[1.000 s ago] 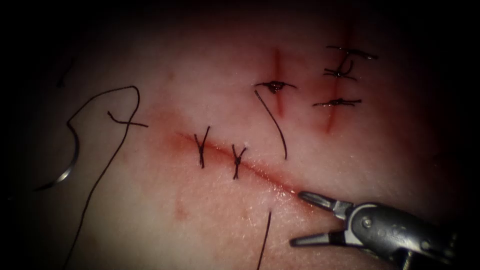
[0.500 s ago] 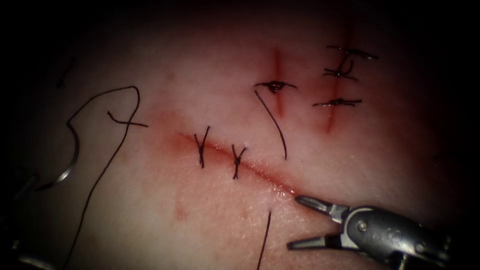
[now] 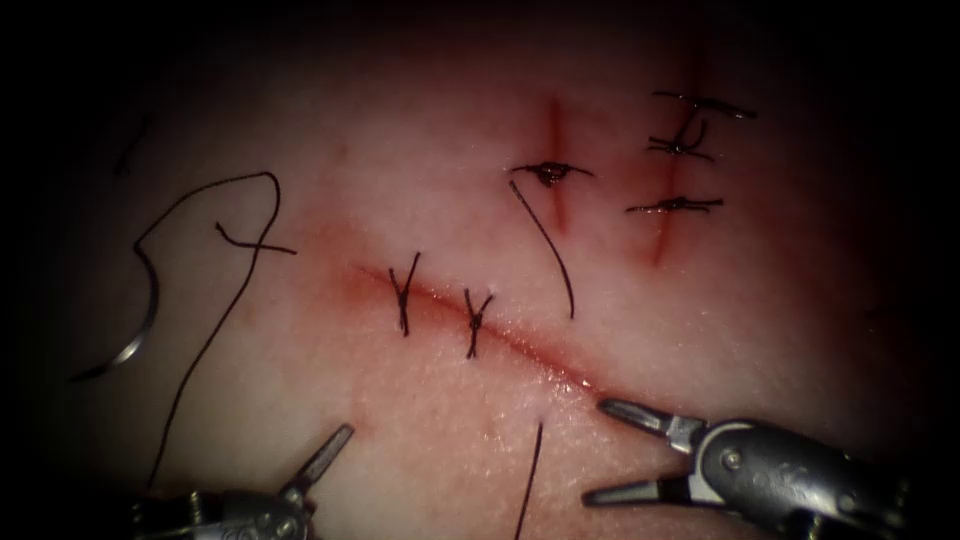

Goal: Wound Closure
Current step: Use the left needle driver to grab a length of suture.

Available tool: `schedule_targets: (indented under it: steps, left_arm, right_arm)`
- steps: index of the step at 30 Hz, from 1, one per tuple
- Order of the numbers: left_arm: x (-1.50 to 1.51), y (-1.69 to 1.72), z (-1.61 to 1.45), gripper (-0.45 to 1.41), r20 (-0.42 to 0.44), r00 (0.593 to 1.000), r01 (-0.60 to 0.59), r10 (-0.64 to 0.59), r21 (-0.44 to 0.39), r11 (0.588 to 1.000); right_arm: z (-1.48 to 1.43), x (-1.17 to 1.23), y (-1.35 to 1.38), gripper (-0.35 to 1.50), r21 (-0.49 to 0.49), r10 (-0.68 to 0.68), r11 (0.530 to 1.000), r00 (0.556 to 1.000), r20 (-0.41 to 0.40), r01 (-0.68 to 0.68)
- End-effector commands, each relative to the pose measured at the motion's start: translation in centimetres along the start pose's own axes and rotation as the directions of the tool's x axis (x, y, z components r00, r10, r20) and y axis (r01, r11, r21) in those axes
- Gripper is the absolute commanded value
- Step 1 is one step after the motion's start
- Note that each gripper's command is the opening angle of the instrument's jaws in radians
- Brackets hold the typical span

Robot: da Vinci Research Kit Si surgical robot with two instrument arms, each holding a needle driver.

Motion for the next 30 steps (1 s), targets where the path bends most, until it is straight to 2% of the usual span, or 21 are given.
schedule_targets:
  steps: [1,7,15,21,24,25,26,27,30]
  left_arm:
    - [-0.07,0.16,0.13,1.06,0.012,1.000,0.007,-0.008,0.011,1.000]
    - [-0.26,0.51,0.37,1.06,0.082,0.996,0.030,-0.031,0.023,0.999]
    - [-0.53,0.77,0.53,1.06,0.102,0.995,0.008,-0.010,0.026,1.000]
    - [-0.63,0.69,0.75,0.79,0.116,0.993,0.027,-0.031,0.035,0.999]
    - [-0.67,0.57,0.86,0.44,0.114,0.992,0.045,-0.049,0.040,0.998]
    - [-0.69,0.52,0.88,0.15,0.114,0.992,0.045,-0.049,0.037,0.998]
    - [-0.71,0.44,0.89,-0.35,0.114,0.992,0.045,-0.048,0.032,0.998]
    - [-0.72,0.39,0.89,-0.45,0.113,0.992,0.050,-0.053,0.027,0.998]
    - [-0.71,0.21,0.79,-0.45,0.112,0.992,0.050,-0.051,0.013,0.999]
  right_arm:
    - [0.13,-0.02,-0.02,1.31,-0.001,-0.002,1.000,1.000,-0.004,0.002]
    - [0.15,-0.02,-0.02,1.31,-0.001,-0.002,1.000,1.000,-0.001,0.002]
    - [0.14,-0.02,-0.03,1.30,-0.001,-0.003,1.000,1.000,-0.001,0.003]
    - [0.12,0.00,-0.07,1.28,-0.001,-0.003,1.000,1.000,-0.001,0.003]
    - [0.12,0.00,-0.10,1.26,-0.001,-0.003,1.000,1.000,-0.001,0.003]
    - [0.11,0.00,-0.10,1.26,-0.001,-0.003,1.000,1.000,-0.001,0.003]
    - [0.11,0.00,-0.11,1.26,-0.001,-0.004,1.000,1.000,-0.001,0.004]
    - [0.11,0.00,-0.11,1.26,-0.001,-0.004,1.000,1.000,-0.001,0.004]
    - [0.09,0.00,-0.12,1.26,0.000,0.002,1.000,1.000,-0.001,-0.002]
